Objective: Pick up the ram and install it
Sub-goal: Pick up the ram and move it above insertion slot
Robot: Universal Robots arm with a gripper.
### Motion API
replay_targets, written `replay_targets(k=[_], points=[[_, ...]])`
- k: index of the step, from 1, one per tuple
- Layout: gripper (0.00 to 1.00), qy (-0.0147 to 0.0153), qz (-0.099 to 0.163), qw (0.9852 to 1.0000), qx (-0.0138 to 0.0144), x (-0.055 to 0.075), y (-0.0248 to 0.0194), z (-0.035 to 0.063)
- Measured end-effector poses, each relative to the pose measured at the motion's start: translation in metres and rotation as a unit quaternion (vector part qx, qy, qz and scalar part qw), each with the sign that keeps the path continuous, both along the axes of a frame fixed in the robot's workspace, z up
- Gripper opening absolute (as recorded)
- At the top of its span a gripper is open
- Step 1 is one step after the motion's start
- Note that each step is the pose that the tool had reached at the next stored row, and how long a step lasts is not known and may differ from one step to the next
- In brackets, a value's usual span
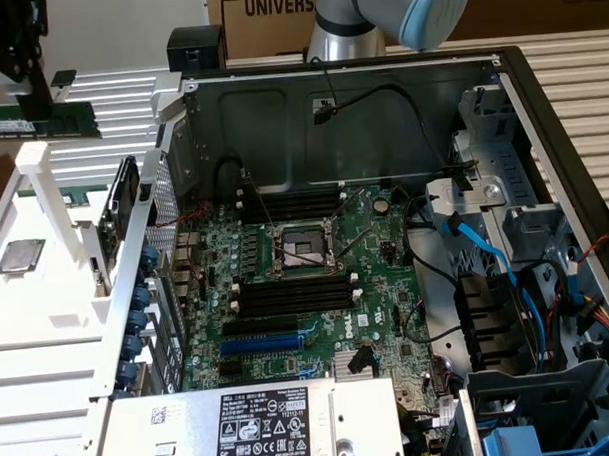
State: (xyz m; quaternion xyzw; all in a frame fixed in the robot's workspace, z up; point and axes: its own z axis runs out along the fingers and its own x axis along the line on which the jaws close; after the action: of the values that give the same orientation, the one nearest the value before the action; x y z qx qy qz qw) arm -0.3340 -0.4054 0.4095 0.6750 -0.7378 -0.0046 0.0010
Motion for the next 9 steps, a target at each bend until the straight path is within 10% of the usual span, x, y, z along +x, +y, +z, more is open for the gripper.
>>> replay_targets(k=[9], points=[[0.12,0.001,0.0,1.0,-0.0033,0.0121,0.0007,0.0003]])
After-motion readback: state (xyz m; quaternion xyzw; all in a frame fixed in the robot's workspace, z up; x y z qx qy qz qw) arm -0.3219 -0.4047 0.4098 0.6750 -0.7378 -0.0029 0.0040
